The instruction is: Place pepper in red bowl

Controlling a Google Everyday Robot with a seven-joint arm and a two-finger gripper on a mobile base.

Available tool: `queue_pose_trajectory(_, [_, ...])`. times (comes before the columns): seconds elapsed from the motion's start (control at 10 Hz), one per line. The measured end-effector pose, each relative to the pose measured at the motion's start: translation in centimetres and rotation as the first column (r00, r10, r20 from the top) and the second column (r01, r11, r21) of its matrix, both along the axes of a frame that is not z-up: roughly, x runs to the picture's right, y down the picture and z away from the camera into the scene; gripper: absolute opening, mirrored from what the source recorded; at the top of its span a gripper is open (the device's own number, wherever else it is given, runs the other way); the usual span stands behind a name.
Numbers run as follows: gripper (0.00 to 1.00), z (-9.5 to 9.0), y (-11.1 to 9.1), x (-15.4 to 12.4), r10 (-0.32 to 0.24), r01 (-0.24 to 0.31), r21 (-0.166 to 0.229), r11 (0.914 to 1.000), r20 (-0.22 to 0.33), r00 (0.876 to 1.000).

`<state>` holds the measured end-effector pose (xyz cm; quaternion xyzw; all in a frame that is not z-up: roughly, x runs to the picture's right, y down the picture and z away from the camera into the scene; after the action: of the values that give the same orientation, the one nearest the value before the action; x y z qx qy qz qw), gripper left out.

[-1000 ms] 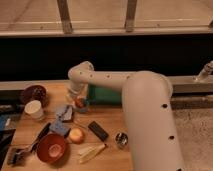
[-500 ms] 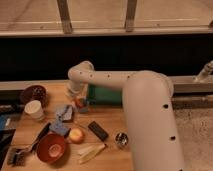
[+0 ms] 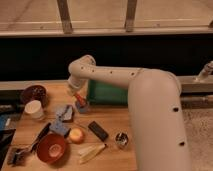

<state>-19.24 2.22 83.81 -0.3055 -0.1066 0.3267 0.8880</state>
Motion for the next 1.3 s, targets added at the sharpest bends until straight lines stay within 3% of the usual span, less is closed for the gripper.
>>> queue_pose_trajectory(0.2, [0.0,-1.6,-0.6,2.3,0.038,-0.038,0.01,0.9992,-0.002,0.999])
queue_pose_trajectory(0.4, [0.0,-2.9,-0.5,3.7,0.059,-0.058,-0.013,0.9982,0.049,0.997])
queue_pose_trajectory(0.6, [0.0,-5.0,-1.0,2.7,0.049,-0.048,-0.007,0.9988,0.122,0.991])
queue_pose_trajectory(1.1, [0.0,-8.8,-4.0,0.6,-0.011,-0.005,0.073,0.9973,0.204,0.979])
queue_pose_trajectory(1.3, [0.0,-9.7,-4.3,-0.6,-0.016,0.0,0.065,0.9979,0.247,0.969])
